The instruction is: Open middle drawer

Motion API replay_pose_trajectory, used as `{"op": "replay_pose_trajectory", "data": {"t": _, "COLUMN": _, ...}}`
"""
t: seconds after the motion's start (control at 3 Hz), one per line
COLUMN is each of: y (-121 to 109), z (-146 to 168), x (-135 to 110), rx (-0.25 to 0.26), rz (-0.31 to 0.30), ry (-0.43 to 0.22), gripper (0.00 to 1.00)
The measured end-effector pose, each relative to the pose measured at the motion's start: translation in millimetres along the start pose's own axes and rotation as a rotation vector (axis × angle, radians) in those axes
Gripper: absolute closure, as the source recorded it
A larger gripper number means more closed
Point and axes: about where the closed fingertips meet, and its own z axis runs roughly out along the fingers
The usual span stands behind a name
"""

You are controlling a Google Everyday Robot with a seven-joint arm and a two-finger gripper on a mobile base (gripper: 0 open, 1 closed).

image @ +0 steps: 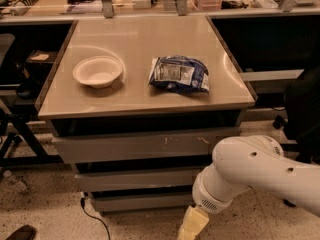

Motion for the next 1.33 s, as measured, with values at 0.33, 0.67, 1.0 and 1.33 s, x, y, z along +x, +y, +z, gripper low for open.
{"op": "replay_pose_trajectory", "data": {"t": 0.33, "y": -5, "z": 51, "x": 1, "rx": -0.010, "rz": -0.007, "ry": 0.008, "gripper": 0.00}}
{"op": "replay_pose_trajectory", "data": {"t": 0.67, "y": -29, "z": 81, "x": -6, "rx": 0.040, "rz": 0.033, "ry": -0.010, "gripper": 0.00}}
{"op": "replay_pose_trajectory", "data": {"t": 1.0, "y": -65, "z": 118, "x": -15, "rx": 0.056, "rz": 0.096, "ry": -0.027, "gripper": 0.00}}
{"op": "replay_pose_trajectory", "data": {"t": 1.33, "y": -65, "z": 118, "x": -15, "rx": 0.056, "rz": 0.096, "ry": -0.027, "gripper": 0.00}}
